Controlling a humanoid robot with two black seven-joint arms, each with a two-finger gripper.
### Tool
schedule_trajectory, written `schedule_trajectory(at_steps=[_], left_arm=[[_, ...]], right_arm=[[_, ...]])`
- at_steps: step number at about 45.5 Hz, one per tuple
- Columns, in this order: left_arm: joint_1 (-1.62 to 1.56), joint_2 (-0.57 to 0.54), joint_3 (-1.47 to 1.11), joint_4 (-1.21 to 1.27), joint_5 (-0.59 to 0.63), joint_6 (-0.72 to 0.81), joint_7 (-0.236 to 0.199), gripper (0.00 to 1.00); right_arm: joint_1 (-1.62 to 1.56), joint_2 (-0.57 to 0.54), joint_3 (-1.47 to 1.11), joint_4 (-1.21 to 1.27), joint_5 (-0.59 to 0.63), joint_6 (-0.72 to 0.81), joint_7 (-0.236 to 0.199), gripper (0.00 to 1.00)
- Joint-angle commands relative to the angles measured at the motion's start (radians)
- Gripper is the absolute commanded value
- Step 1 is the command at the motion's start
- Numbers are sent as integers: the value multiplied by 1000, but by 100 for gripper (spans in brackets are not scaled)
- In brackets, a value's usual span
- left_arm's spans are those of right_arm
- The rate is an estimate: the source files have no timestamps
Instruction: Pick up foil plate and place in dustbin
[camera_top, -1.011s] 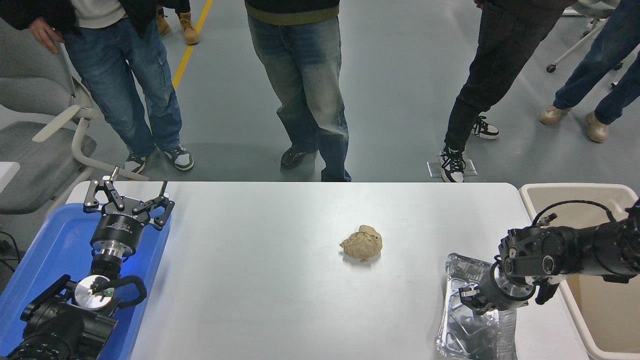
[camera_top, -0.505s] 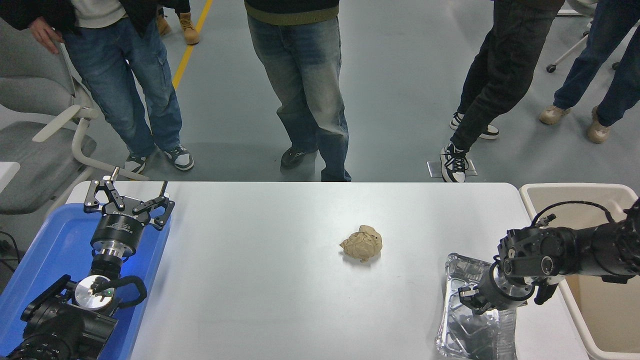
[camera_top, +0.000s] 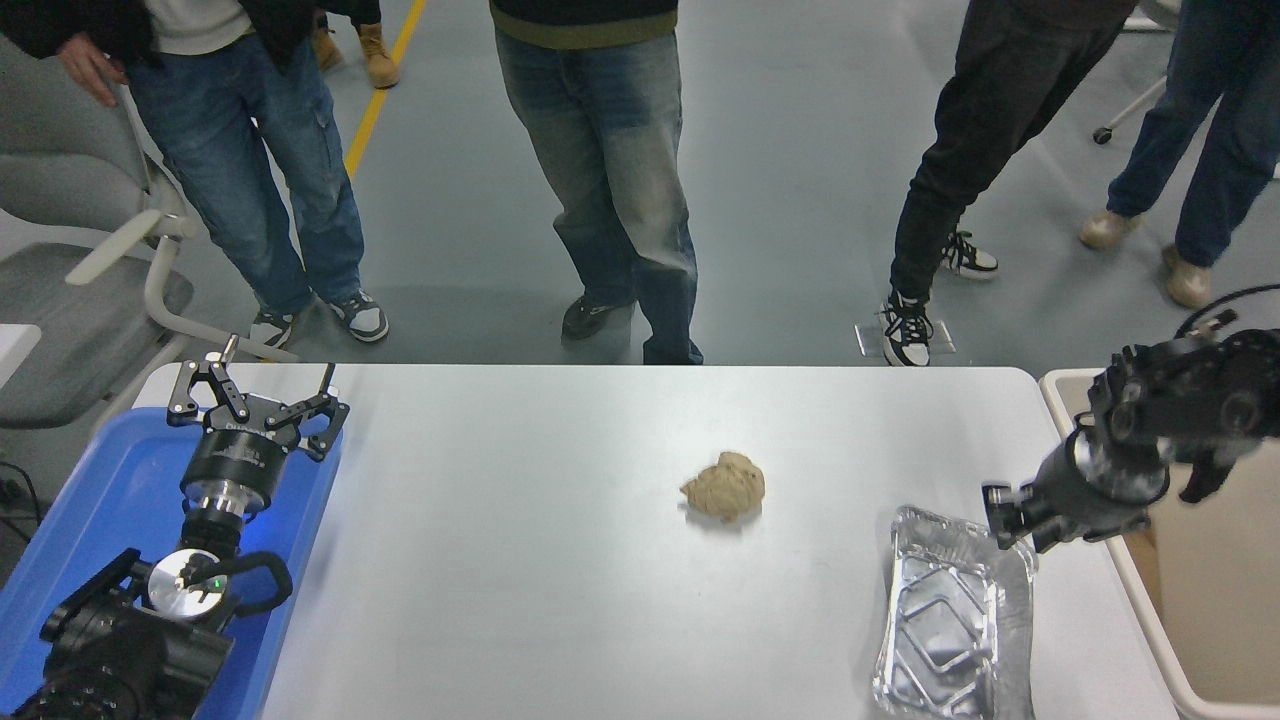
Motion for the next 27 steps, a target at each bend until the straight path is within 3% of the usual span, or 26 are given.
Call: schedule_trajectory(at_steps=[1, 8, 27], left_arm=[[0, 1, 1, 0, 0, 0, 0, 99], [0, 1, 1, 0, 0, 0, 0, 99], [-2, 1, 1, 0, 0, 0, 0, 99]], right_arm=[[356, -59, -113, 177, 20, 127, 0, 100], [531, -58, -121, 206, 48, 265, -4, 100], [764, 2, -109, 250, 95, 265, -7, 100]])
